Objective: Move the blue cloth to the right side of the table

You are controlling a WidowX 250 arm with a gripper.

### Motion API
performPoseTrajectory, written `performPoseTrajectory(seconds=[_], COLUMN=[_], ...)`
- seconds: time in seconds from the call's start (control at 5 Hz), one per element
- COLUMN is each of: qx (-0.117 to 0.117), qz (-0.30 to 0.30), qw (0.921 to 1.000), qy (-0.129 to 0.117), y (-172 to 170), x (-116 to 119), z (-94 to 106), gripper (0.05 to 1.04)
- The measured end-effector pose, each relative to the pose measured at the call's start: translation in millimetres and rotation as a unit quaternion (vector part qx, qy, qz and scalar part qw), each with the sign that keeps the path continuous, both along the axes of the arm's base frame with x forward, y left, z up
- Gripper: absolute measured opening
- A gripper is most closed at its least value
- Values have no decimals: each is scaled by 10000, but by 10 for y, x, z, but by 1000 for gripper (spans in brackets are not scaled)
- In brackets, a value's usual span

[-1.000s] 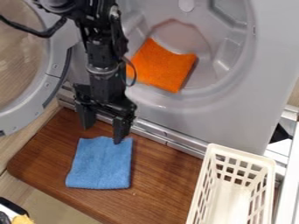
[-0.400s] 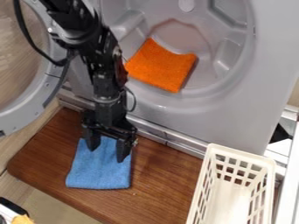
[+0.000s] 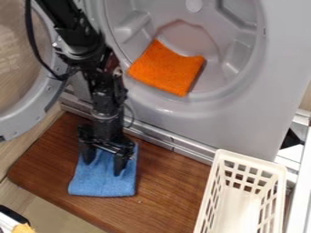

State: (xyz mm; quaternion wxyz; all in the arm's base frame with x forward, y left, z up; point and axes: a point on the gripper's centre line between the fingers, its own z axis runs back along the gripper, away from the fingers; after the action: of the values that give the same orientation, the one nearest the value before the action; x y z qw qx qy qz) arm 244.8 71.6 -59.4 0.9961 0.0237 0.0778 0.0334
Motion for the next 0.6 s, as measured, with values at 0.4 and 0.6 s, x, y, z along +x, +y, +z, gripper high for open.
performPoseTrajectory(seconds=[0.4,0.6], qx=[48,84], qz=[399,264], qw=[9992,9996], qy=[-23,-31], y=[114,36], x=[-45,-10], z=[-183,-196], gripper=[999,1000])
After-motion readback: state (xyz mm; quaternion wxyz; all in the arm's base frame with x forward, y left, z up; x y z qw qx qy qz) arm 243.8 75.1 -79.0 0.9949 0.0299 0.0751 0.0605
